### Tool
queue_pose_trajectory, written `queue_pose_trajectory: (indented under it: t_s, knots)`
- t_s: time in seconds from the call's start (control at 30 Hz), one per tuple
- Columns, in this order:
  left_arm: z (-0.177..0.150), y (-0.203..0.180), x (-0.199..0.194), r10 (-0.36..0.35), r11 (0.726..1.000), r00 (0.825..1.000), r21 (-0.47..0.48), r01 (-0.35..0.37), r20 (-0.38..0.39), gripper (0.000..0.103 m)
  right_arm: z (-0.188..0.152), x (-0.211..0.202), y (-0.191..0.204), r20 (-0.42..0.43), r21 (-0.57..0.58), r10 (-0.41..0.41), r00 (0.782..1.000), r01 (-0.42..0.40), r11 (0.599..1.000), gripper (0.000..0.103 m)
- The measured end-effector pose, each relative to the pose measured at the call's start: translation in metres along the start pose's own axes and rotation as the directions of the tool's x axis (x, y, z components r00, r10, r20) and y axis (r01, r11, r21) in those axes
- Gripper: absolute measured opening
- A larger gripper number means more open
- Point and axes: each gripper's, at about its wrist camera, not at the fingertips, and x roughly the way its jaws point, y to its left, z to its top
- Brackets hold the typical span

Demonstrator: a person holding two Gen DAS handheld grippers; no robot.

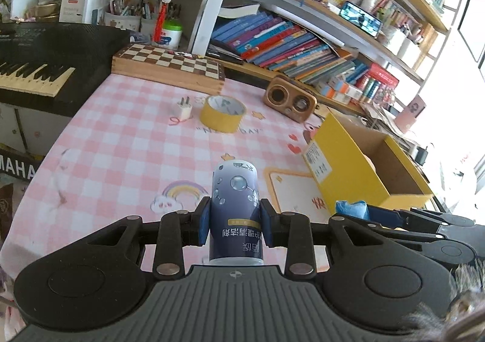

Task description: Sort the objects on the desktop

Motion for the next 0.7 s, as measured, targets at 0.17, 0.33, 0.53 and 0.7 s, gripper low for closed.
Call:
queue_pose_trajectory:
  t_s: [0.17, 0.33, 0.53, 0.7]
  knots:
    - [-0.018, -0.010, -0.014, -0.038, 0.999, 0.999, 0.032, 0.039, -0.015, 0.030, -0.019, -0.021, 0.001, -0.001, 0.032, -0.032, 0.999, 0.032, 0.999, 0.042]
    - [-0.035, -0.025, -0.019, -0.085, 0.994, 0.995, 0.069, 0.088, -0.051, 0.030, -0.039, -0.039, -0.002, -0.008, 0.074, -0.072, 0.997, 0.072, 0.995, 0.042]
    - [-0.047, -0.044, -0.019, -0.133, 0.984, 0.987, 0.110, 0.143, -0.093, 0.030, -0.061, -0.055, -0.012, -0.032, 0.133, -0.115, 0.993, 0.118, 0.984, 0.042]
    - [-0.052, -0.063, -0.015, -0.173, 0.970, 0.976, 0.152, 0.192, -0.130, 0.030, -0.074, -0.065, -0.024, -0.046, 0.178, -0.153, 0.987, 0.159, 0.971, 0.042]
